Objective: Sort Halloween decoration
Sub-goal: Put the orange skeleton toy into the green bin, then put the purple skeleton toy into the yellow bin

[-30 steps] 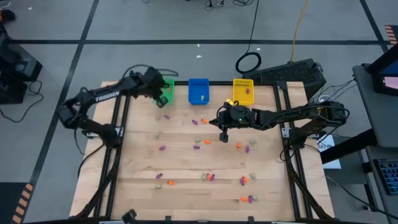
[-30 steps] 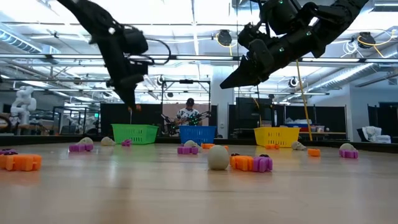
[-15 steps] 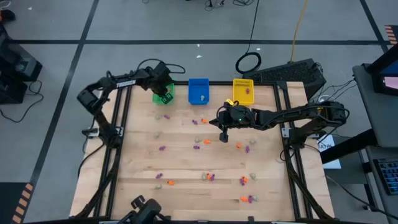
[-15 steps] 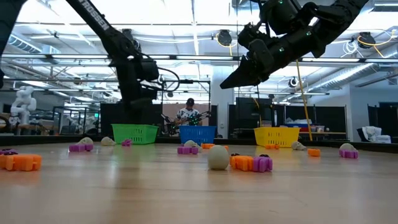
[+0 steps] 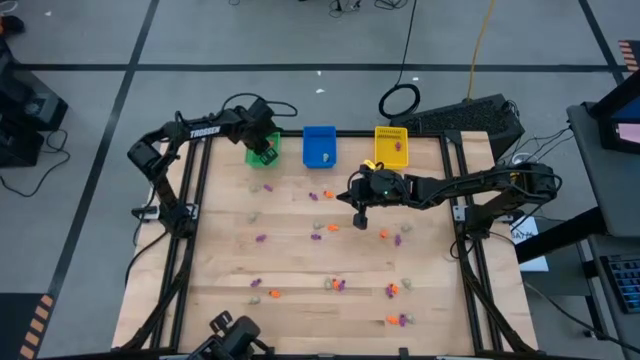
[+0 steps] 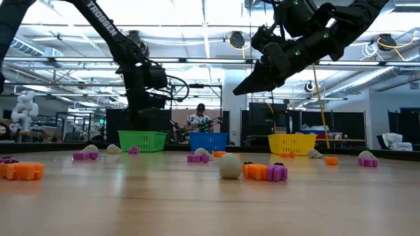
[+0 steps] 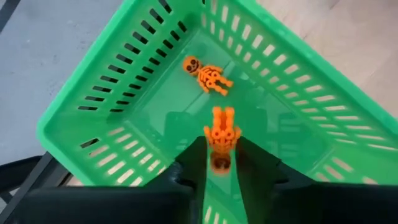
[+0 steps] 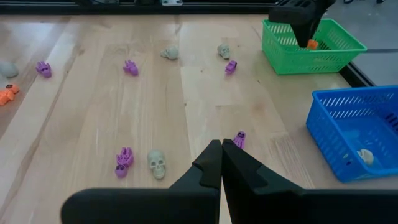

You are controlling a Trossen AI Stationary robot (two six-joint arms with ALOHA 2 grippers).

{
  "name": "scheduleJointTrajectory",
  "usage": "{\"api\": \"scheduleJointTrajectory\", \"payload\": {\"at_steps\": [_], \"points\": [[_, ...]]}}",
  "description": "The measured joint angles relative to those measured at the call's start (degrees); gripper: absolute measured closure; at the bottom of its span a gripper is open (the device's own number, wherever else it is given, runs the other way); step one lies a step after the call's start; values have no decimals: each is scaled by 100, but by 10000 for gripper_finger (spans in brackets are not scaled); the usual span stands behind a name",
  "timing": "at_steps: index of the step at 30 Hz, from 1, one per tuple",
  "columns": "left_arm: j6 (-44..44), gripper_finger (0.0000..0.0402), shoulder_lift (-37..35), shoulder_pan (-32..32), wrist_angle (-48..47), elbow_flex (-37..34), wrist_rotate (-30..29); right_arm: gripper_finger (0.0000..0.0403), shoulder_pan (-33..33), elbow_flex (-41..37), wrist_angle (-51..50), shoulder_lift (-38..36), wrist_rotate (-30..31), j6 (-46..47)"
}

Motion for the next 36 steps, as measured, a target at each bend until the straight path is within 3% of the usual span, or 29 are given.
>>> {"api": "scheduleJointTrajectory", "payload": {"at_steps": [4,8,13,17,20,29,36], "points": [[-20,290,-35,-4,-19,0,-99,403,0,0,-112,0,1,2],[61,293,-248,-47,3,-1,-122,403,0,0,-128,0,4,2],[115,338,-762,-209,159,-112,-139,403,0,2,-491,-163,51,1],[-62,383,-1284,-465,532,-503,-126,403,2,4,-1188,-529,485,1],[-258,398,-1694,-729,972,-921,-33,403,13,4,-1648,-879,623,74],[-783,391,-2679,-1682,3081,-2507,9,401,338,4,-3209,-1279,620,954],[-867,391,-2849,-2429,5171,-3516,47,355,487,4,-4037,-1276,922,1606]]}}
